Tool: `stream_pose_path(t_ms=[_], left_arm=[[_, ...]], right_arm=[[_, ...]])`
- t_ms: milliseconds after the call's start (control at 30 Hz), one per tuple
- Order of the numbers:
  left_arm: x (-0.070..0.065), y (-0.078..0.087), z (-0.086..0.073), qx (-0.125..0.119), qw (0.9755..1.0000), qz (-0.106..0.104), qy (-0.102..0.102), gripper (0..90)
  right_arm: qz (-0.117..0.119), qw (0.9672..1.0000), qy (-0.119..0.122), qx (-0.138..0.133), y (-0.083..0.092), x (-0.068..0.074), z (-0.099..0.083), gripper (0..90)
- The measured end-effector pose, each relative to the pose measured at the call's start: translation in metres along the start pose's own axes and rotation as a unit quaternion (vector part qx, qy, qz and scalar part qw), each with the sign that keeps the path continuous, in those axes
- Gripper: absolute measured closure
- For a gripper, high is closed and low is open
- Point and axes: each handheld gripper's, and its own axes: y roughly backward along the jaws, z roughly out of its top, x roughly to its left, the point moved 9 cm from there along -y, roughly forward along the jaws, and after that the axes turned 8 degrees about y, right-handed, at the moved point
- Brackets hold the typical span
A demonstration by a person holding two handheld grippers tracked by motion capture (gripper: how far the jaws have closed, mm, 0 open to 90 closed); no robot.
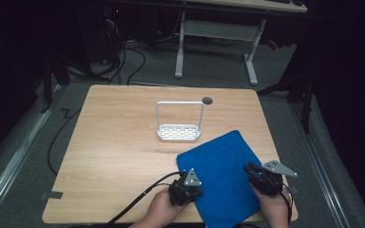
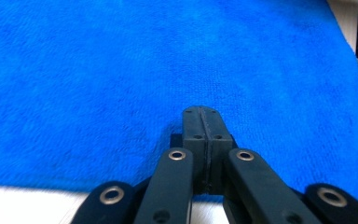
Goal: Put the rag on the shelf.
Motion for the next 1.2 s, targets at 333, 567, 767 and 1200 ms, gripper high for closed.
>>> stream_pose_path(t_ms=[333, 567, 767, 1200], left_arm=[[0.024, 0.034, -0.027, 0.001, 0.9997, 0.002, 0.025, 90.0], [0.040, 0.051, -0.038, 0.003, 0.9986, -0.016, 0.051, 90.0], [0.065, 0.080, -0.058, -0.003, 0.9978, 0.003, 0.065, 90.0], [0.105, 0.118, -0.083, -0.013, 0.9936, 0.036, 0.106, 90.0]], right_arm=[[0.011, 0.9999, 0.006, 0.003, -0.003, 0.005, 0.001, 77.5], [0.032, 0.9990, 0.021, 0.021, -0.017, 0.012, 0.003, 87.3], [0.062, 0.9948, 0.044, 0.067, -0.055, 0.031, 0.006, 90.0], [0.113, 0.9877, 0.070, 0.083, -0.048, 0.076, -0.010, 90.0]])
